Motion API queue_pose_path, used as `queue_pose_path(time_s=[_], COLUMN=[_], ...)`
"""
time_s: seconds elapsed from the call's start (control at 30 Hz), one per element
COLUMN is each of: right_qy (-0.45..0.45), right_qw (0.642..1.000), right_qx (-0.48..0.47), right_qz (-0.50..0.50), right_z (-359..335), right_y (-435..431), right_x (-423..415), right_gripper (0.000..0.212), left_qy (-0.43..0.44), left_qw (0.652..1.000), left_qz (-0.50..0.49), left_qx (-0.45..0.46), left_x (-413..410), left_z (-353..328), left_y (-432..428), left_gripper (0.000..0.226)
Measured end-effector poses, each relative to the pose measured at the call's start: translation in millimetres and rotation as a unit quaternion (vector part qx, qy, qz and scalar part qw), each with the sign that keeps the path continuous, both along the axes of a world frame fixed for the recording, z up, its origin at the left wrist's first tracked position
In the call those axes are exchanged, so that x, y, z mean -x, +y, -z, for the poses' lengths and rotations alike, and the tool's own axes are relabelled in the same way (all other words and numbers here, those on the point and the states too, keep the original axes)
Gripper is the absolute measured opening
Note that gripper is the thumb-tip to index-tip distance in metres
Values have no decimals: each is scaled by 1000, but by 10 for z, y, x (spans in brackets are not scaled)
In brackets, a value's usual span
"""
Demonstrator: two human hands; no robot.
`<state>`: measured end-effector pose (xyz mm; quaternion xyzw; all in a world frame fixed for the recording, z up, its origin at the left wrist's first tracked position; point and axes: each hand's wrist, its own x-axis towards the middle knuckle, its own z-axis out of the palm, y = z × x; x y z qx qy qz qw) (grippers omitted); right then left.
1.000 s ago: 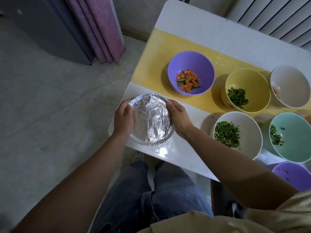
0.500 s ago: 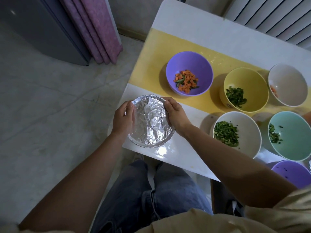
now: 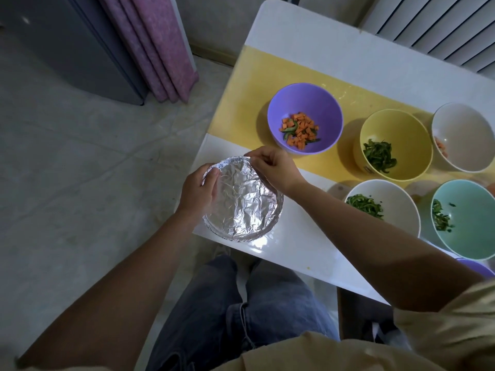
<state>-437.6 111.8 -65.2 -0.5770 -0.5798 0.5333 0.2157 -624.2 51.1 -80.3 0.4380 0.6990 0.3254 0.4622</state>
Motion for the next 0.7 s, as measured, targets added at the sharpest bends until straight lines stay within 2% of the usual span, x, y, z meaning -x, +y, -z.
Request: queue_pose_path(time_s=[0.07,0.13,0.23,0.4,0.7], right_qy=[21,26,-10,-25,-30], right_qw=[999,999,998,996,996], right_qx=[25,24,-25,-68,-22], right_qz=[6,-7,-53,-45,-86], right_z=[-39,-76,-71,-40,-64], right_y=[3,23,31,5,62], right_x=[-15,-3,48,89,80], right_gripper=[12,24,23,20,26], left_qy=[-4,-2,22,59,52], left_qw=[1000,999,998,996,996], left_qz=[17,35,56,53,62], left_qx=[0,4,3,-25,-24], left_x=[18,28,9,-1,19], left_z=[9,5,-15,22,56], left_y=[21,58,97,96,114], left_gripper=[27,28,24,24,25])
